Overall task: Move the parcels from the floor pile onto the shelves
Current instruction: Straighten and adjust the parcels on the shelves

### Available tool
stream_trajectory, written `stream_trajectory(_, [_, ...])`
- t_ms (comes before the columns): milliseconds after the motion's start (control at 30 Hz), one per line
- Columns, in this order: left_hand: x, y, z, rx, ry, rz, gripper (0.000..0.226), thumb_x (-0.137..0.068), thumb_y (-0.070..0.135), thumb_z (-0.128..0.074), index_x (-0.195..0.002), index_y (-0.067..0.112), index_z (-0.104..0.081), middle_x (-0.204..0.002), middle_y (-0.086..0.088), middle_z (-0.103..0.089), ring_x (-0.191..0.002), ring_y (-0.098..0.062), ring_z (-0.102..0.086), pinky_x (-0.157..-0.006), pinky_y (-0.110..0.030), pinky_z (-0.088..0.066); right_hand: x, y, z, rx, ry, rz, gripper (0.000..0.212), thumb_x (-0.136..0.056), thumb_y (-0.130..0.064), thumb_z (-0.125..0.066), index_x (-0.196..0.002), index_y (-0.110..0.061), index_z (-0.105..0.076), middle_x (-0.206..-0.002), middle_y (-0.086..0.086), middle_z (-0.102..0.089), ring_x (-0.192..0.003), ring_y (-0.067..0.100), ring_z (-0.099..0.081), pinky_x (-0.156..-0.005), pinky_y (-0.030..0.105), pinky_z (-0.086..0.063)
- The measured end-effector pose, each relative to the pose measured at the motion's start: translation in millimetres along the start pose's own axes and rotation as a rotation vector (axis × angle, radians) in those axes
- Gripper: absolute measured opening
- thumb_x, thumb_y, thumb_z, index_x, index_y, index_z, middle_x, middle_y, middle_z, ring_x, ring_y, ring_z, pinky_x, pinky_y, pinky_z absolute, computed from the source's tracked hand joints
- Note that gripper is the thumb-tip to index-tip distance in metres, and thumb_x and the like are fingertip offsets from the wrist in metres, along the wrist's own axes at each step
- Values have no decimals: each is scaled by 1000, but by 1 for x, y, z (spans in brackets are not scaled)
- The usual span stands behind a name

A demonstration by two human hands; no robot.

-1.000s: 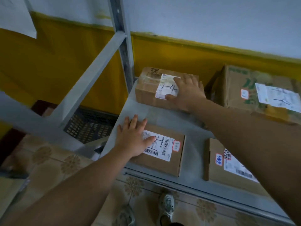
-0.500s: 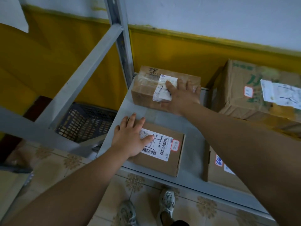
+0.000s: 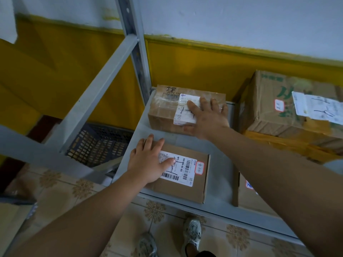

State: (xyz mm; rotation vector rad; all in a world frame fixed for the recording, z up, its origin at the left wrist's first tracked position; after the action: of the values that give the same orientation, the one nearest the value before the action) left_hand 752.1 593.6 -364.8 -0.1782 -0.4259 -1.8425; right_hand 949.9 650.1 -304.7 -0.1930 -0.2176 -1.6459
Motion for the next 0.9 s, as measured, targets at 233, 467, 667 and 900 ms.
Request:
stream_trajectory(233, [0,1,0,23,-43,19,84,-85,75,-36,-153,37,-4,-162,1,8,-148,-30,4,-116,-53,-11,1,-4,-1,-2,-26,-22,92,-84,-81,-36,-153,-41,11,-165,3,15,-149,37,15,-115,65,5])
stream_trajectory(467, [-5,6,39,-59,-10,-31,86,-84,78,-35,-153,37,-4,-163,0,7,-149,-31,5,-116,-59,-7,21,9,28,-14,-8,-53,103,-80,-83,-42,-156,-34,6,-165,8,6,-150,37,5,-117,62,-2])
stream_trajectory(667, [-6,53,91,-78,100,-215,82,-86,71,-42,-153,32,-14,-162,-2,-7,-149,-29,-3,-116,-58,-10,78,71,115,-50,229,-169,89,-88,-76,-35,-157,-32,-2,-166,5,-2,-152,30,0,-122,52,-6])
stream_trajectory(900, [19,127,102,-85,88,-392,78,-90,66,-44,-153,32,-15,-163,1,-6,-149,-26,-4,-118,-53,-11,152,163,120,-62,268,-413,83,-89,-73,-39,-156,-28,-18,-164,6,-17,-150,29,-13,-120,50,-12])
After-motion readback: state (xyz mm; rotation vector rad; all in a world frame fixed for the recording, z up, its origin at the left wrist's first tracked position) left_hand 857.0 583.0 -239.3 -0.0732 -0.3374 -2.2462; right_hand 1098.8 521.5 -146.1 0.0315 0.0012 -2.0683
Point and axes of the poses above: each hand's wrist, its own x-axis away from the middle knuckle, its own z-axis out of the back of the hand, y = z × x, the point moved 9 cm from there along -x, towards the middle knuckle
